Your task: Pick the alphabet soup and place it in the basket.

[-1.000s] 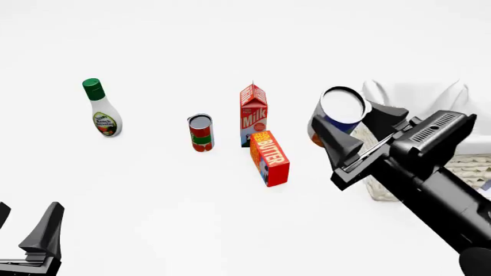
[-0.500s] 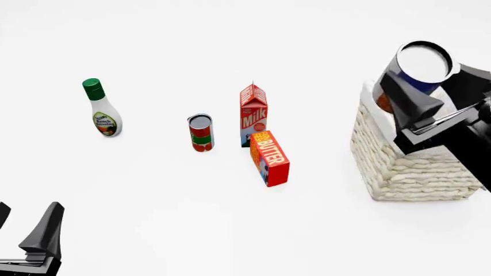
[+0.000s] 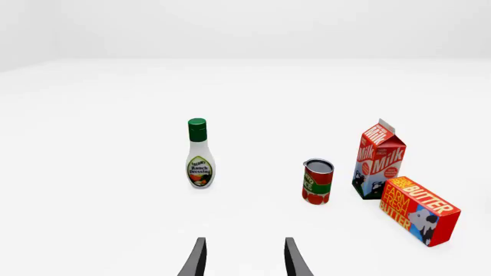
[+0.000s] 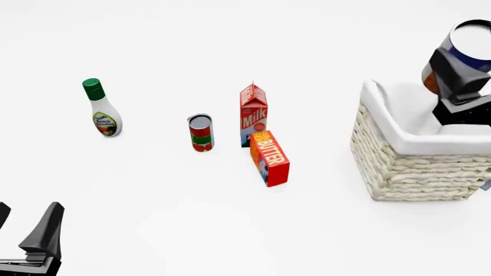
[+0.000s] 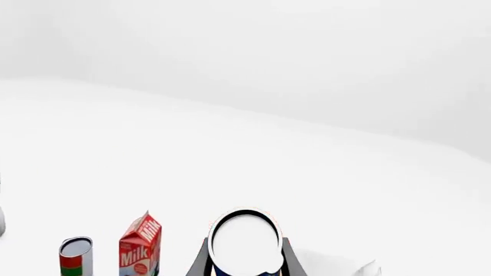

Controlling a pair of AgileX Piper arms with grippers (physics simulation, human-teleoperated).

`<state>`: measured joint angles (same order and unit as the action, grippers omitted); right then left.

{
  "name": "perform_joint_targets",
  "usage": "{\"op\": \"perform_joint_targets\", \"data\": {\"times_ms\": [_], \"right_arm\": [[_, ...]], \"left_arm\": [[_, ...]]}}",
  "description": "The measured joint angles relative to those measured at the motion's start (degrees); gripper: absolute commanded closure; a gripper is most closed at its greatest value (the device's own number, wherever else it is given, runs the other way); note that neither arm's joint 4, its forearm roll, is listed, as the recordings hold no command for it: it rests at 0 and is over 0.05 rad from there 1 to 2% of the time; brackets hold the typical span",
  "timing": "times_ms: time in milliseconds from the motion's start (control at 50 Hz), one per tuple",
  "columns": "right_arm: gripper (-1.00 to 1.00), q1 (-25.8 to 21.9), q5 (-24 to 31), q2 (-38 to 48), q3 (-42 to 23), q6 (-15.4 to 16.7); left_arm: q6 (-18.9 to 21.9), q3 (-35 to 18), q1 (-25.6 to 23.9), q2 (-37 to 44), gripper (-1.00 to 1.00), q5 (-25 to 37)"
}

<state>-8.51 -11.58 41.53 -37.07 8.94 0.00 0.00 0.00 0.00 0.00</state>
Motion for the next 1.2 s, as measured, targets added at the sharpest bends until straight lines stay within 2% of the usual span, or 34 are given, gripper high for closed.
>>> {"op": "perform_joint_targets", "data": {"times_ms": [660,880,1200], "right_arm": [[1.00,11.97,-0.71,5.47,0.23,-0.57],[1.00,14.35,-1.15,8.81,0.17,0.35],[1.00,16.60,1.93,12.99,-2.75,2.58]], "left_arm": [[0.00,0.00,0.00,0.00,-1.00,0.00],[0.00,0.00,0.00,0.00,-1.00,0.00],[0.00,0.00,0.00,0.00,-1.00,0.00]]}}
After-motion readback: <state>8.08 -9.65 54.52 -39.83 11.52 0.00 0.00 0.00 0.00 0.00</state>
